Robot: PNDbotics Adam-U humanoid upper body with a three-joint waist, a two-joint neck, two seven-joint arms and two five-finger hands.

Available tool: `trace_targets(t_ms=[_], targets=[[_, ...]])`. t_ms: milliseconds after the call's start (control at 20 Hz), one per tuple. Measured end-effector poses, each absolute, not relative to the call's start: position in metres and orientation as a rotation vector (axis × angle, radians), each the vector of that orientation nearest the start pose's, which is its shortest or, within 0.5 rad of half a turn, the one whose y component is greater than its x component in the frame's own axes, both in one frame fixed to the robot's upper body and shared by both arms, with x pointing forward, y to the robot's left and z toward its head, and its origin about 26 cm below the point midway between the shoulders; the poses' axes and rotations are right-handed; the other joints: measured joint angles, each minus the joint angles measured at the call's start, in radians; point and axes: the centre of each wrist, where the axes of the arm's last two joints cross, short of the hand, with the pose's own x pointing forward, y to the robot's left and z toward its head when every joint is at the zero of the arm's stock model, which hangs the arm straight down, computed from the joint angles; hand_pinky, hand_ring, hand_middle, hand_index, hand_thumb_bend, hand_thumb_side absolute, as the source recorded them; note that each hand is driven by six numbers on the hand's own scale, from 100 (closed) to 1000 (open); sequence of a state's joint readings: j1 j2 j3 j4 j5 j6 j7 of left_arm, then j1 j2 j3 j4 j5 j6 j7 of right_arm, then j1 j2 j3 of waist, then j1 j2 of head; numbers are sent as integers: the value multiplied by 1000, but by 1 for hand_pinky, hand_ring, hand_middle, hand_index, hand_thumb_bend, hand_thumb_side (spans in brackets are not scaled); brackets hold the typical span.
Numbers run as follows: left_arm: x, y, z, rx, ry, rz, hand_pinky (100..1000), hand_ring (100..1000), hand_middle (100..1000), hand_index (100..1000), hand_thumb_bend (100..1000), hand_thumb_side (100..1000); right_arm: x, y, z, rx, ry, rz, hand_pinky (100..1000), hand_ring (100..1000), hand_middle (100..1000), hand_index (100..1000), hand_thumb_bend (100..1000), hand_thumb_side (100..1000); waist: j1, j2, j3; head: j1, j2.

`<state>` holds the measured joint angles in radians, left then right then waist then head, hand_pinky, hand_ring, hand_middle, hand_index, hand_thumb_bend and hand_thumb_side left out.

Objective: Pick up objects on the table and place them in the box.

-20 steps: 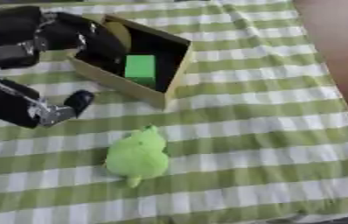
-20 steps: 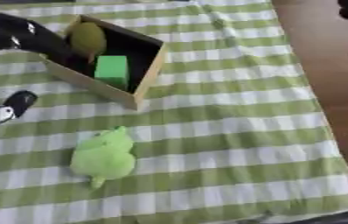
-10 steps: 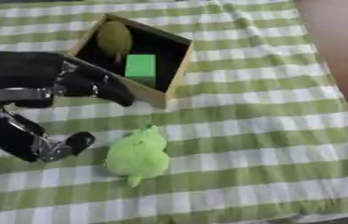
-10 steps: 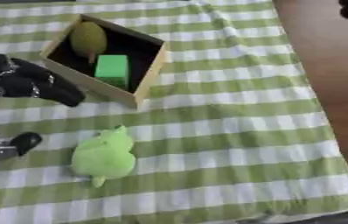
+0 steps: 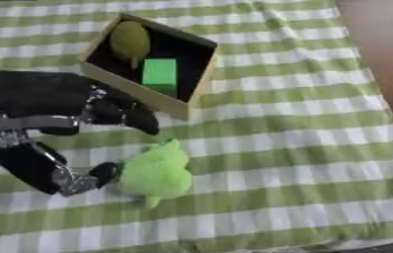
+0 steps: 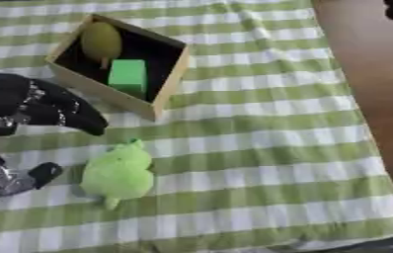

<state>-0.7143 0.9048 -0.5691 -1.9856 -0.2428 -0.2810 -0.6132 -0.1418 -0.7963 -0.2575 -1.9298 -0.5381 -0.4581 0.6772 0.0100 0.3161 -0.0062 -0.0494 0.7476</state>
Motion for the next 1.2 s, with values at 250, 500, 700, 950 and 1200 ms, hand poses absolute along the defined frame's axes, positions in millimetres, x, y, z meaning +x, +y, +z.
trace_targets(t_ms=[250, 500, 700, 950, 1200], targets=[[300, 201, 257, -378, 1990, 2670, 920, 949, 901, 974, 100, 760, 273, -395, 247, 95, -2304, 1208, 1000, 1000, 463, 937, 100, 470, 1, 0, 0, 2, 0], [299, 192, 251, -426, 1945, 2689, 932, 963, 908, 982, 100, 679, 273, -396, 246, 102, -2291, 1212, 1000, 1000, 461, 937, 100, 470, 4, -1, 0, 4, 0], [298, 188, 247, -492, 1907, 2726, 933, 964, 896, 984, 103, 713, 273, -396, 245, 105, -2285, 1215, 1000, 1000, 459, 938, 100, 470, 6, -1, 0, 5, 0], [297, 187, 240, -524, 1873, 2806, 923, 952, 861, 975, 100, 846, 274, -397, 244, 102, -2273, 1221, 1000, 1000, 458, 939, 100, 470, 8, -1, -1, 5, 1], [297, 185, 239, -530, 1890, 2835, 931, 960, 880, 989, 100, 1000, 274, -397, 244, 102, -2269, 1224, 1000, 1000, 456, 939, 100, 470, 8, -1, -1, 7, 3]])
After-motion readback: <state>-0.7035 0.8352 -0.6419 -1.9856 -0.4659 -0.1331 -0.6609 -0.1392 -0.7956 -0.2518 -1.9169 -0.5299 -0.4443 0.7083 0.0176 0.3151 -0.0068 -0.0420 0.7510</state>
